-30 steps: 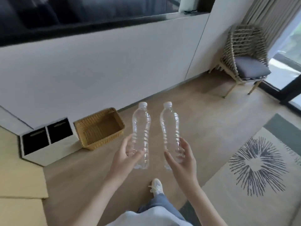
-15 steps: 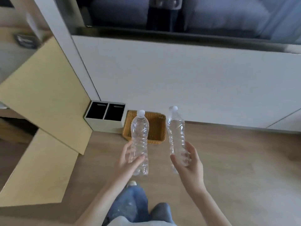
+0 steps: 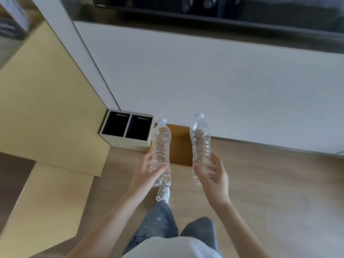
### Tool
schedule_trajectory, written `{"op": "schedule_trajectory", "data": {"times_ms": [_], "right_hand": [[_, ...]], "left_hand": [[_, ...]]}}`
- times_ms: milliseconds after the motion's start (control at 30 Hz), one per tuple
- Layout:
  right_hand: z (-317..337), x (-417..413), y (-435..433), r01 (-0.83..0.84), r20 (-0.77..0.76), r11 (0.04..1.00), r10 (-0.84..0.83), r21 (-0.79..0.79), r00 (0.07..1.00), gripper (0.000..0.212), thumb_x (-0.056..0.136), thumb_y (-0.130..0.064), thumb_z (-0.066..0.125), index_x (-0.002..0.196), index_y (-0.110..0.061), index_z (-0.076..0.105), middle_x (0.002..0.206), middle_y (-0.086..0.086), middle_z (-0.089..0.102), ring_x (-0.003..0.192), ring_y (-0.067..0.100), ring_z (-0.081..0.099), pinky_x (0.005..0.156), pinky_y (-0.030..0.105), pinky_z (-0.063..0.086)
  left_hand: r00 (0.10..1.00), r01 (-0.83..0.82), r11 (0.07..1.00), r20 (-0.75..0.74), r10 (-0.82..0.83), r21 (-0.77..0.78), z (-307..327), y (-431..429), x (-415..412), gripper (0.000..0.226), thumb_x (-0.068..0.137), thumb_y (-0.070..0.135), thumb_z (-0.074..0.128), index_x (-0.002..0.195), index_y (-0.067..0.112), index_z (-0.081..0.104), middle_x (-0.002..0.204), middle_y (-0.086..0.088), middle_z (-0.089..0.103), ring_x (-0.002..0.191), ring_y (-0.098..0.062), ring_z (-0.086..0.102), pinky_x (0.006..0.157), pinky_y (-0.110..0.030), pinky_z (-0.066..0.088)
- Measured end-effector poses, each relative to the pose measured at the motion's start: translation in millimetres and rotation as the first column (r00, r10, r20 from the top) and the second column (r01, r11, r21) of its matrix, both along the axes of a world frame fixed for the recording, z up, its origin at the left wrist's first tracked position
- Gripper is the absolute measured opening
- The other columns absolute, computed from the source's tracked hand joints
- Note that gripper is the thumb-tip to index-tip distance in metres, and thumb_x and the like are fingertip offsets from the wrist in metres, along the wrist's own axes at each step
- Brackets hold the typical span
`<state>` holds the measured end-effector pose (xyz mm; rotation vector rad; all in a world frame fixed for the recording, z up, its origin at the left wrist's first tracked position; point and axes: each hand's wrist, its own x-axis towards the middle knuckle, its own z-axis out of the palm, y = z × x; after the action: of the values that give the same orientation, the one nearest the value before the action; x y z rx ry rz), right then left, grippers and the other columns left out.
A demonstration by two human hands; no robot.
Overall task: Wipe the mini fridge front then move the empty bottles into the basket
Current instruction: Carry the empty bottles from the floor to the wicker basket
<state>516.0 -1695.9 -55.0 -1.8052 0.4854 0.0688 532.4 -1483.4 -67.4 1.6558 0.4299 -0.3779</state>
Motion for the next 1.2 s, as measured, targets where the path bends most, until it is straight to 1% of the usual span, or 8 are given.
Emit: {"op": "schedule_trajectory", "data": {"times_ms": [100,200,300,533,667,867,1000,1200], "right_hand": [[-20.9,53.2,13.5,-0.011,-0.038,1.0,0.011,0.01,0.999,0.059,0.084,-0.029,0.08,0.135,-0.031,0.052,0.121,-0.005,0.067,0.105,0.014,0.067,0.091,0.049,0.057],[-56.4,98.3,23.6,-0.023,-0.062,1.0,0.023,0.005,0.998,0.055,0.084,-0.027,0.081,0.128,-0.039,0.051,0.119,-0.005,0.067,0.102,0.013,0.068,0.092,0.045,0.056],[-109.9,135.7,30.4,-0.025,-0.091,1.0,0.026,0.013,0.995,0.054,0.082,-0.025,0.082,0.121,-0.046,0.05,0.11,-0.01,0.071,0.093,0.006,0.071,0.085,0.034,0.059],[-308.3,198.0,33.2,-0.083,-0.13,0.996,0.087,0.037,0.988,0.062,0.083,-0.025,0.082,0.137,-0.03,0.052,0.101,-0.02,0.073,0.087,0.001,0.071,0.073,0.023,0.06],[-432.7,220.5,25.7,-0.155,-0.175,0.986,0.164,0.064,0.971,0.072,0.078,-0.022,0.085,0.14,-0.029,0.049,0.107,-0.024,0.071,0.092,-0.001,0.071,0.075,0.019,0.059],[-599.7,257.1,26.5,-0.168,-0.2,0.982,0.182,0.084,0.963,0.072,0.076,-0.023,0.087,0.138,-0.029,0.051,0.105,-0.031,0.068,0.092,-0.006,0.069,0.07,0.009,0.054],[-688.3,280.3,36.4,-0.131,-0.231,0.989,0.143,0.065,0.962,0.071,0.074,-0.026,0.089,0.132,-0.032,0.049,0.097,-0.032,0.065,0.088,-0.021,0.061,0.066,-0.001,0.046],[-775.0,298.5,54.5,-0.157,-0.291,0.988,0.148,-0.008,0.945,0.087,0.075,-0.04,0.087,0.147,-0.025,0.041,0.125,-0.015,0.052,0.114,0.006,0.051,0.09,0.02,0.041]], "left_hand": [[1.0,0.006,1.0,-0.03,-0.005,0.013,-17.1,12.6,58.8,0.066,0.08,0.038,0.08,0.136,0.039,0.047,0.12,0.019,0.054,0.081,0.011,0.067,0.053,-0.008,0.049],[0.999,0.017,0.998,-0.048,-0.015,0.055,-50.9,20.4,105.5,0.07,0.081,0.041,0.079,0.141,0.038,0.043,0.129,0.013,0.053,0.103,0.001,0.06,0.059,-0.009,0.05],[0.997,0.014,0.999,-0.075,-0.011,0.043,-105.6,22.2,139.2,0.071,0.079,0.043,0.08,0.14,0.043,0.043,0.132,0.012,0.052,0.107,-0.001,0.06,0.064,-0.015,0.054],[0.987,-0.045,0.995,-0.148,0.058,0.09,-294.8,16.9,192.2,0.064,0.069,0.057,0.077,0.122,0.065,0.041,0.124,0.028,0.052,0.094,0.022,0.054,0.059,-0.008,0.05],[0.973,-0.067,0.991,-0.211,0.092,0.119,-417.6,17.5,212.8,0.075,0.077,0.048,0.079,0.141,0.047,0.04,0.131,0.019,0.051,0.089,0.028,0.052,0.06,-0.01,0.046],[0.982,-0.029,0.992,-0.184,0.051,0.125,-575.9,19.9,252.7,0.076,0.08,0.037,0.08,0.146,0.037,0.04,0.133,0.014,0.053,0.102,0.007,0.055,0.072,-0.014,0.041],[0.986,0.02,0.992,-0.166,0.0,0.121,-656.8,18.9,275.3,0.078,0.081,0.032,0.08,0.148,0.034,0.039,0.133,0.013,0.054,0.101,0.005,0.058,0.066,-0.01,0.047],[0.974,0.015,0.992,-0.225,0.014,0.125,-748.5,21.1,289.9,0.081,0.082,0.019,0.08,0.15,0.026,0.036,0.138,0.005,0.053,0.096,0.003,0.059,0.069,-0.014,0.054]]}}
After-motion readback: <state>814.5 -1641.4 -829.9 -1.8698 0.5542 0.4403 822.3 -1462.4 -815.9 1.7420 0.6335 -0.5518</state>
